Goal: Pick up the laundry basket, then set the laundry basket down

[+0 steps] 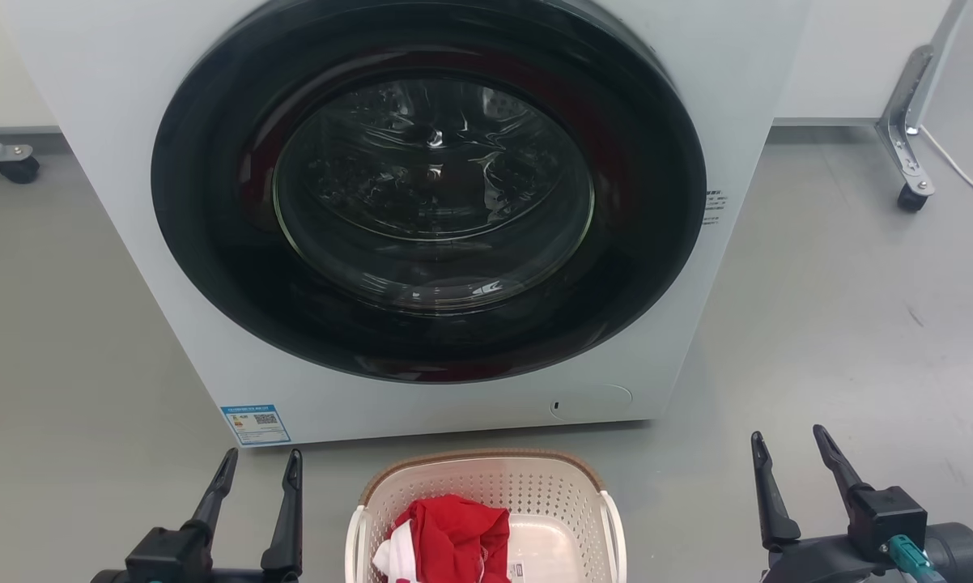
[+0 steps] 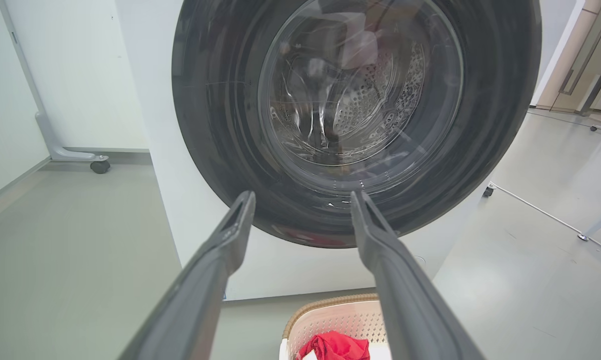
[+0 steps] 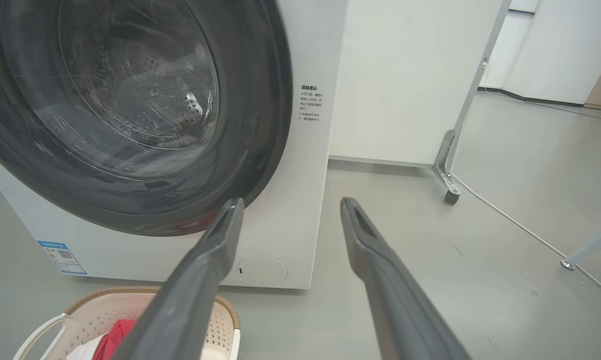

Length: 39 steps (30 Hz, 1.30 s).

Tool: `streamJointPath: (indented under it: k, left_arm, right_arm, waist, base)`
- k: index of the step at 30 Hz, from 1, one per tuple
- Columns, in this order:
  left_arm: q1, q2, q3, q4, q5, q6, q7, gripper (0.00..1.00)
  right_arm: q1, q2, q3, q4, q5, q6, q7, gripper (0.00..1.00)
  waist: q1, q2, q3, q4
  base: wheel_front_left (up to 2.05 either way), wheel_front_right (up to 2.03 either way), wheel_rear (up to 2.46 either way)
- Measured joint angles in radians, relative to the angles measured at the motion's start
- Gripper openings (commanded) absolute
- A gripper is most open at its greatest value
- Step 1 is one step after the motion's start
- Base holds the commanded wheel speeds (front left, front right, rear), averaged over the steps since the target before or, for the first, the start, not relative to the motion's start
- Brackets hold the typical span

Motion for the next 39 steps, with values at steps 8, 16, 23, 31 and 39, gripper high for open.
streamJointPath:
  k: [8, 16, 23, 31, 39]
  left_arm:
    - [0.0, -0.007, 0.018, 0.003, -0.014, 0.0, 0.0, 1.0]
    - [0.0, -0.013, 0.025, 0.004, -0.014, 0.0, 0.0, 1.0]
    - [0.001, -0.017, 0.027, 0.004, -0.014, 0.0, 0.0, 1.0]
    - [0.001, -0.02, 0.028, 0.003, -0.014, 0.0, 0.0, 1.0]
    - [-0.001, -0.023, 0.028, -0.007, -0.014, -0.001, 0.0, 1.0]
  right_arm:
    - [0.0, 0.009, -0.013, -0.003, 0.009, 0.002, 0.0, 1.0]
    - [0.0, 0.019, -0.026, -0.015, 0.018, 0.006, 0.0, 1.0]
    - [0.0, 0.02, -0.033, -0.015, 0.018, 0.014, 0.0, 1.0]
    - [0.0, 0.028, -0.035, -0.018, 0.018, 0.019, 0.0, 1.0]
    - [0.0, 0.035, -0.036, -0.041, 0.017, 0.021, 0.0, 1.0]
  waist:
    - [0.0, 0.0, 0.001, 0.001]
    - [0.0, 0.0, 0.001, 0.002]
    - [0.0, 0.0, 0.005, 0.003]
    - [0.0, 0.0, 0.014, 0.004]
    - [0.0, 0.0, 0.054, 0.006]
  base:
    - [0.0, 0.0, 0.0]
    - [0.0, 0.0, 0.0]
    - [0.0, 0.0, 0.0]
    - [0.0, 0.0, 0.0]
    - [0.0, 0.0, 0.0]
